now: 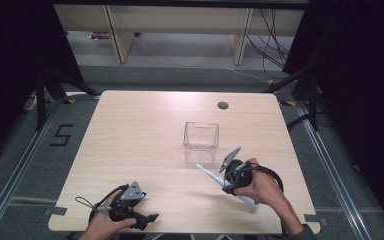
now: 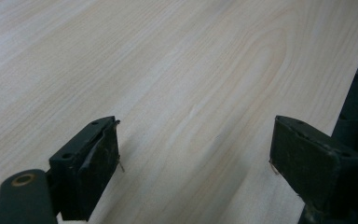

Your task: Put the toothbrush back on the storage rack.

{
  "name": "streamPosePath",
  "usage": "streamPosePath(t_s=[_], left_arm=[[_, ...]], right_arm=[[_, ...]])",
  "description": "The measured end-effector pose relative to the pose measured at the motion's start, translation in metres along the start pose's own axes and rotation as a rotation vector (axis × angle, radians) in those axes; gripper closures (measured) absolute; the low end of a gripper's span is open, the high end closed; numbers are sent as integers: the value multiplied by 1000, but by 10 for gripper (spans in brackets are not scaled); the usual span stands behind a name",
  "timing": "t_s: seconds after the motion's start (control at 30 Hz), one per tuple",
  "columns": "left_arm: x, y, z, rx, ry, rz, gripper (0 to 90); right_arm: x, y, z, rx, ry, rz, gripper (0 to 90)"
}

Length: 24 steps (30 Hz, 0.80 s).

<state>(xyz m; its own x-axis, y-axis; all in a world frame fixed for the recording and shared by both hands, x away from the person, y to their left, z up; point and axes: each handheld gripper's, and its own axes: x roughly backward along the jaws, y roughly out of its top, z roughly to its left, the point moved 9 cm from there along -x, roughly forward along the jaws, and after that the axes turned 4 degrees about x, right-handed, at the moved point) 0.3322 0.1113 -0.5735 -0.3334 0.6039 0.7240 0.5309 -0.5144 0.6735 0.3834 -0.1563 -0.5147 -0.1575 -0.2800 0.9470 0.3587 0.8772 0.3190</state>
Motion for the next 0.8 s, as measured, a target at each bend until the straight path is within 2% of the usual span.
streamPosePath(t_s=[0.03, 0.13, 0.17, 0.23, 0.27, 0.3, 0.33, 0.37, 0.4, 0.43, 0.47, 0.5, 0.53, 0.57, 0.6, 0.63, 0.67, 0.7, 0.77, 0.8], left_arm=[[0, 0, 0, -12, -1, 1, 149], [0, 0, 1, -12, 2, 3, 149], [0, 0, 1, -10, 3, 3, 149], [-1, 0, 1, -3, 3, 3, 149], [-1, 0, -1, 13, -7, -7, 149], [-1, 0, -1, 13, -7, -7, 149], [0, 0, 1, -15, 1, 6, 149], [-1, 0, 1, -10, 2, 3, 149], [-1, 0, 1, -11, 2, 4, 149], [-1, 0, 1, -11, 2, 4, 149], [0, 0, 1, -11, 3, 2, 149], [0, 0, 1, -11, 2, 3, 149], [0, 0, 1, -11, 2, 3, 149], [0, 0, 1, -11, 3, 2, 149], [-1, 0, 1, -11, 3, 5, 149], [-1, 0, 1, -11, 3, 5, 149], [-1, 0, 1, -11, 3, 5, 149], [-1, 0, 1, -12, 3, 5, 149], [-1, 0, 1, -11, 2, 4, 149], [-1, 0, 0, -8, -3, 5, 149]], right_arm=[[5, 0, -1, 2, 6, -33, 666], [19, -1, -7, -42, -15, -103, 666], [24, 0, -10, -40, -20, -135, 666], [31, -1, -12, -71, -21, -168, 666], [35, 0, -15, -69, -25, -191, 666], [35, 0, -15, -69, -25, -191, 666], [37, 0, -15, -98, -15, -199, 666], [38, 1, -19, -74, -15, -234, 666], [41, 0, -22, -121, -28, -248, 666], [41, 1, -24, -129, -34, -262, 666], [41, 2, -25, -123, -18, -277, 666], [42, 2, -26, -146, -32, -283, 666], [43, 1, -28, -149, -22, -289, 666], [44, 2, -28, -173, -21, -297, 666], [45, 3, -29, -171, -18, -320, 666], [45, 3, -29, -171, -18, -320, 666], [46, 5, -32, -154, -24, -345, 666], [48, 4, -34, -178, -26, -359, 666], [49, 5, -36, -173, -30, -374, 665], [52, 5, -41, -167, -39, -398, 666]])
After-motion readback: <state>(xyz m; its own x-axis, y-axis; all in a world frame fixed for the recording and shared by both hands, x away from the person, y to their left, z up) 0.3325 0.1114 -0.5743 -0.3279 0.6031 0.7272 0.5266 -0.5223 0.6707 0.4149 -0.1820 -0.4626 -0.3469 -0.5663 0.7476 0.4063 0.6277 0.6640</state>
